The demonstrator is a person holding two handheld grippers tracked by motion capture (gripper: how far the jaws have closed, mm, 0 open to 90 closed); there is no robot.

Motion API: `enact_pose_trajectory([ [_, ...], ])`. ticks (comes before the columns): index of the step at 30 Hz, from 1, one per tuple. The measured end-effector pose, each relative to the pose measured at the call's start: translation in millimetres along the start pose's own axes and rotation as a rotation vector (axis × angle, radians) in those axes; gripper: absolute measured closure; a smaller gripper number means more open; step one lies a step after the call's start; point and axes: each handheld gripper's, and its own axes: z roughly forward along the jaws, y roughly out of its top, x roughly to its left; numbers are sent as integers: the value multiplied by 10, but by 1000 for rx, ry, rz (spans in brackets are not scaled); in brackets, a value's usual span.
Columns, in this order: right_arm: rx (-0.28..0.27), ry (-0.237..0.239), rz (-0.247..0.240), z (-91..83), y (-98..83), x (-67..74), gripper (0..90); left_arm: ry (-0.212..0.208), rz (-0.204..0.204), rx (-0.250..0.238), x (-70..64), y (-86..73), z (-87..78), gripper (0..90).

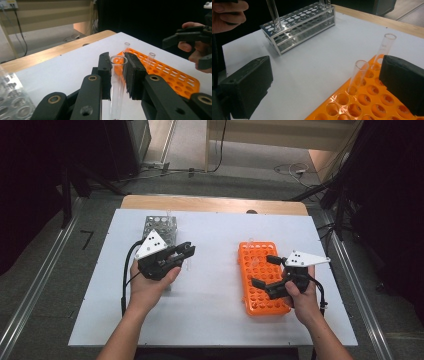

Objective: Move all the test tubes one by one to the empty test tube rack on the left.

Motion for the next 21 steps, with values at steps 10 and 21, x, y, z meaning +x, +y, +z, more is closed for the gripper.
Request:
enact_pose_trajectory([
  [10,0,-28,13,-67,-38,-112,0,45,-9,-1,207,45,18,764],
  [21,-4,-49,33,-119,-83,-217,0,114,-32,-5,462,112,40,765],
])
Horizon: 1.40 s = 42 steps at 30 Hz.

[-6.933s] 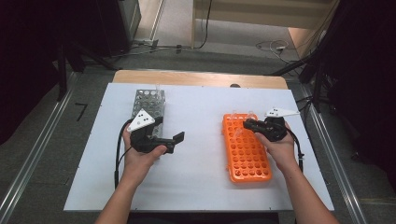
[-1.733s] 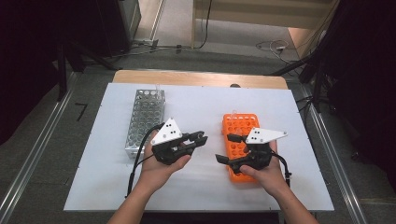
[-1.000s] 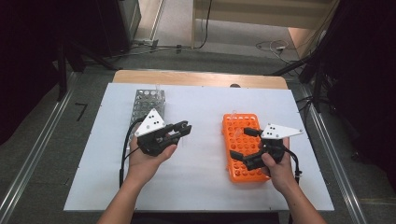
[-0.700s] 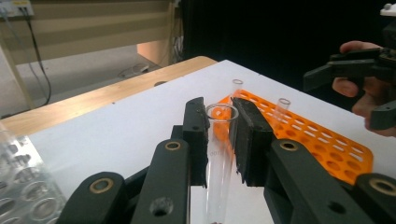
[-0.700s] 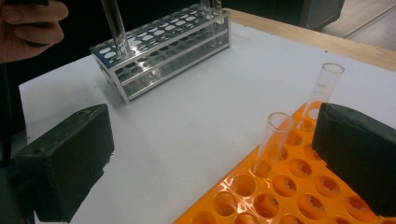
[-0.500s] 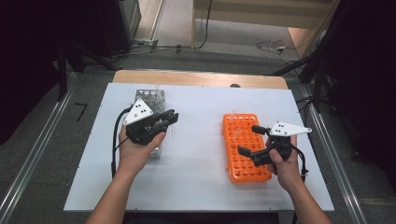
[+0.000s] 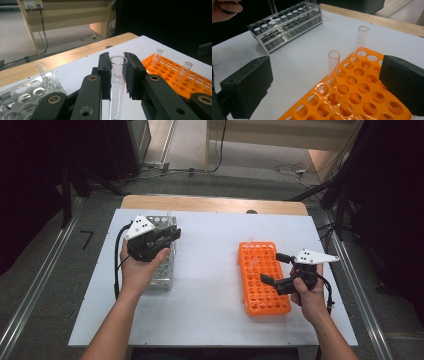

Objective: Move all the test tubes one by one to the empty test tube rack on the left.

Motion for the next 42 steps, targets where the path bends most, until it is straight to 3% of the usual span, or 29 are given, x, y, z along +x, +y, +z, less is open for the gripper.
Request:
enact_pose_trajectory([
  [26,10,-20,13,-14,-43,-78,0,111,-28,-16,430,49,253,764],
  [42,13,-19,11,-2,-54,-87,0,187,-11,-21,559,38,482,764],
])
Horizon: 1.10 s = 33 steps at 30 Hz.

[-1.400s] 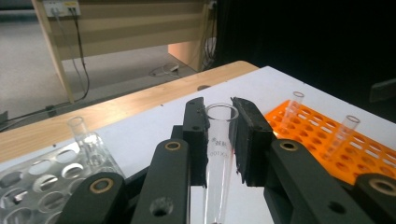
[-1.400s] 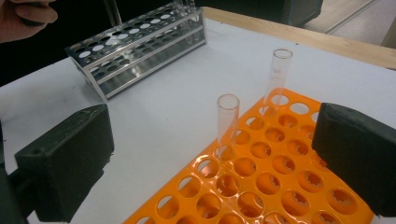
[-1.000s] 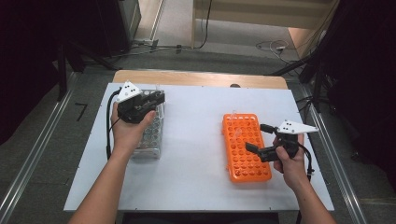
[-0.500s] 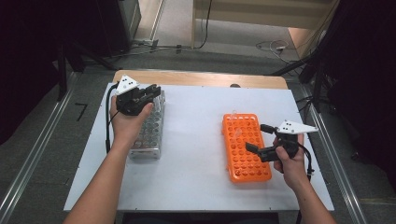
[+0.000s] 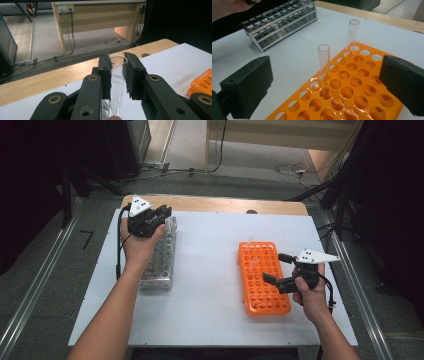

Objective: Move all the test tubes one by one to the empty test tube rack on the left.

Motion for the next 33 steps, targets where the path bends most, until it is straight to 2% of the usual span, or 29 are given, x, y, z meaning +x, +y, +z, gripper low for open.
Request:
enact_pose_trajectory([
  [13,-3,1,7,-8,-4,-8,0,35,-12,17,59,-96,177,764],
  [18,-5,0,6,-15,-3,-14,0,35,-15,31,58,-120,207,764],
  [22,-6,-2,6,-15,-4,-17,0,37,-3,55,40,-144,212,762],
  [29,-4,-6,7,-14,-1,-12,0,46,-15,117,40,-200,214,762],
  [33,-2,-9,2,-8,1,-9,0,50,-17,136,36,-218,206,761],
])
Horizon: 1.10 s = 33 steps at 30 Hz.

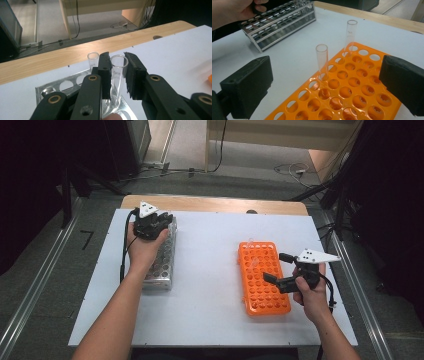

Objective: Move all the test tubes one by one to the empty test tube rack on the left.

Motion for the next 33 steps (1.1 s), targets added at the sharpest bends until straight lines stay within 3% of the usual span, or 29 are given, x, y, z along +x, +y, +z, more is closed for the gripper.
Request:
enact_pose_trajectory([
  [12,-17,8,4,-28,23,-19,0,12,22,89,-9,-85,37,759],
  [19,-12,15,1,10,20,-12,0,0,13,109,-15,-87,39,734],
  [27,3,19,-5,59,10,4,0,-19,-27,103,-28,-46,-49,548],
  [33,-1,18,-8,59,18,3,0,-44,-26,76,-110,-4,-177,398],
])
